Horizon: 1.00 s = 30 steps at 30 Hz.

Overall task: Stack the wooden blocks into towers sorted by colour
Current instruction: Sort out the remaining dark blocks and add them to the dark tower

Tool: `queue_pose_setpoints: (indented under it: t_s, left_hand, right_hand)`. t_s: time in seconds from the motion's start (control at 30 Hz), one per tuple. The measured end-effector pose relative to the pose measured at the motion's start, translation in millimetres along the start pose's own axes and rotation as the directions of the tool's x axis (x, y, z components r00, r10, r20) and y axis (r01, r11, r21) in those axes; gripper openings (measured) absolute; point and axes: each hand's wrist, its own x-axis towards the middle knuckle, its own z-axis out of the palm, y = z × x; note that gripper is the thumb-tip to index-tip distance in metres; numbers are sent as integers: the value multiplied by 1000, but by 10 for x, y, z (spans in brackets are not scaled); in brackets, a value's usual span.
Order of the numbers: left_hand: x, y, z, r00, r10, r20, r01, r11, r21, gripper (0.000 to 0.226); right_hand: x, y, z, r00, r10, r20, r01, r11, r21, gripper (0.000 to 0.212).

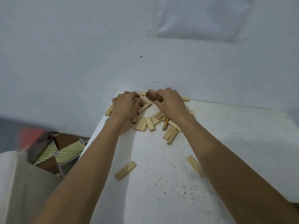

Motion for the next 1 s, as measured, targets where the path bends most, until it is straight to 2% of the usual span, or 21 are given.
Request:
queue_pose_setpoints:
  t_s: [0.2,0.33,0.47,0.67,0.8,0.9,1.0]
  left_hand:
    - [90,-34,82,999,46,0,-46,998,41,40]
    - [87,-41,88,996,74,51,-79,992,101,34]
    - [63,-57,103,995,88,43,-93,988,124,26]
    - [-209,-28,23,968,229,-106,-223,973,64,26]
    - [-529,121,-160,932,341,-123,-344,939,0,46]
    - [-849,186,-236,891,432,-139,-445,891,-89,34]
    - [-1190,278,-265,880,458,-124,-472,872,-128,22]
  right_hand:
    - [81,33,119,999,-15,-33,14,1000,-20,31]
    - [72,30,143,998,10,-63,-7,999,51,24]
    - [-25,21,117,993,50,-105,-33,987,155,24]
    - [-366,7,-103,977,146,-156,-75,917,392,21]
    - [-706,-12,-254,961,177,-211,-68,895,442,22]
    - [-1012,-38,-358,957,185,-224,-54,871,488,23]
    - [-1341,-69,-424,958,163,-235,-16,851,525,24]
